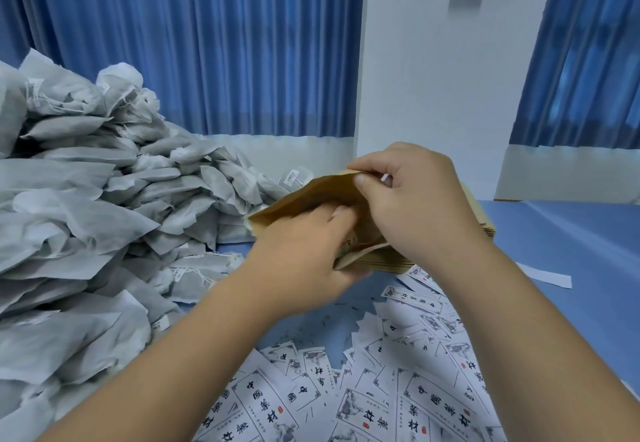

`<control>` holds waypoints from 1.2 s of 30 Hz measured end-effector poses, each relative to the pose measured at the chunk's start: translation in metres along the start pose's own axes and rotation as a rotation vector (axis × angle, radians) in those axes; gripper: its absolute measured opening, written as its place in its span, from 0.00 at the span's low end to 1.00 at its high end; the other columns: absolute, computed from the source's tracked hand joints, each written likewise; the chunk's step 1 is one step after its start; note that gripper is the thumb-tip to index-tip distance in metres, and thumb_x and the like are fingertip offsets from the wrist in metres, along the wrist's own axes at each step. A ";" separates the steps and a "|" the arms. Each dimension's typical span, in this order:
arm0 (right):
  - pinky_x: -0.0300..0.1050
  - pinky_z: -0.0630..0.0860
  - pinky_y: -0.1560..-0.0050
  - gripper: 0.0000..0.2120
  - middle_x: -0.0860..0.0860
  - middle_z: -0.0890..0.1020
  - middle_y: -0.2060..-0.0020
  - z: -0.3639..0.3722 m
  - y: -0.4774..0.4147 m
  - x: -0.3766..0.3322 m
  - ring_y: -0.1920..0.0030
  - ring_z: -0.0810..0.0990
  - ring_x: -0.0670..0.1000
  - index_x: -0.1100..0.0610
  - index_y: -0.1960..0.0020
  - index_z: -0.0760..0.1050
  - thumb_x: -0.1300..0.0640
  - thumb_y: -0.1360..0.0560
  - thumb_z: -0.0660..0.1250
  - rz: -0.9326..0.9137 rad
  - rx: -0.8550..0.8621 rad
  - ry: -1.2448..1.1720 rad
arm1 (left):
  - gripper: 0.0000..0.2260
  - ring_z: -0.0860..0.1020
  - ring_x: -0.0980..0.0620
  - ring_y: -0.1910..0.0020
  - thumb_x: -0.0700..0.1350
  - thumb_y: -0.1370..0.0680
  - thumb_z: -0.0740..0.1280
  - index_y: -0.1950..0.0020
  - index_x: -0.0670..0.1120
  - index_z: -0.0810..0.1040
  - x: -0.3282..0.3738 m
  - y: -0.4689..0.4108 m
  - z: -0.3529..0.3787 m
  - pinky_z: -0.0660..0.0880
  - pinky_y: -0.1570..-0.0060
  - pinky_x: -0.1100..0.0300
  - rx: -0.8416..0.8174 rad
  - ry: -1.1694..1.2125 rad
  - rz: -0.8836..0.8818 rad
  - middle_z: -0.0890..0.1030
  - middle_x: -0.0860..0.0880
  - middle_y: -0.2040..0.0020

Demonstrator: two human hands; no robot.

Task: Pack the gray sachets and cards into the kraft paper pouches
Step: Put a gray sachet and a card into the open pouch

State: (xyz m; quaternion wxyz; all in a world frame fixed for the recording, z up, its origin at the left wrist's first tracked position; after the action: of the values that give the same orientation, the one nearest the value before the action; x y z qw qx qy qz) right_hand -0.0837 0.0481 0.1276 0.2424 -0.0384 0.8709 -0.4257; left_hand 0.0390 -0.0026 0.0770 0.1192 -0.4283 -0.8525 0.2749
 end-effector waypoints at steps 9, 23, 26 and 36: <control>0.43 0.70 0.52 0.09 0.53 0.80 0.54 -0.002 -0.001 0.023 0.51 0.77 0.54 0.50 0.48 0.83 0.57 0.23 0.65 0.080 0.018 0.239 | 0.17 0.70 0.50 0.72 0.55 0.23 0.58 0.70 0.50 0.69 -0.012 0.004 -0.030 0.67 0.72 0.56 0.409 0.158 0.046 0.70 0.53 0.73; 0.44 0.72 0.49 0.09 0.51 0.81 0.53 0.000 0.000 0.034 0.50 0.77 0.52 0.50 0.47 0.83 0.57 0.23 0.65 0.156 0.000 0.199 | 0.19 0.71 0.45 0.34 0.53 0.19 0.56 0.28 0.53 0.67 -0.130 0.040 0.040 0.69 0.41 0.55 -0.792 -0.359 -0.558 0.70 0.46 0.30; 0.43 0.71 0.50 0.09 0.50 0.81 0.53 -0.001 -0.001 0.037 0.49 0.77 0.52 0.49 0.47 0.83 0.56 0.23 0.65 0.161 -0.002 0.188 | 0.15 0.74 0.45 0.40 0.53 0.20 0.58 0.38 0.51 0.76 -0.139 0.041 0.048 0.70 0.46 0.55 -0.653 -0.347 -0.526 0.76 0.45 0.39; 0.41 0.71 0.51 0.09 0.49 0.81 0.53 -0.002 -0.002 0.041 0.50 0.77 0.50 0.49 0.47 0.83 0.56 0.24 0.66 0.166 -0.001 0.163 | 0.12 0.75 0.46 0.59 0.52 0.26 0.65 0.67 0.48 0.71 -0.128 0.023 0.022 0.73 0.61 0.57 -0.292 -0.151 -0.460 0.75 0.50 0.63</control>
State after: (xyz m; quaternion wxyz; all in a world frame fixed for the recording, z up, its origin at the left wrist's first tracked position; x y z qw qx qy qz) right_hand -0.1213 0.0375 0.1141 0.2053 0.0684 0.8881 -0.4054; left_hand 0.1221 -0.1011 0.0500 0.0517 -0.2148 -0.9643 0.1461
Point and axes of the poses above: each hand's wrist, its own y-axis away from the middle knuckle, its own z-axis out of the palm, x = y × z, the point moved 2 cm from there along -y, towards the middle knuckle
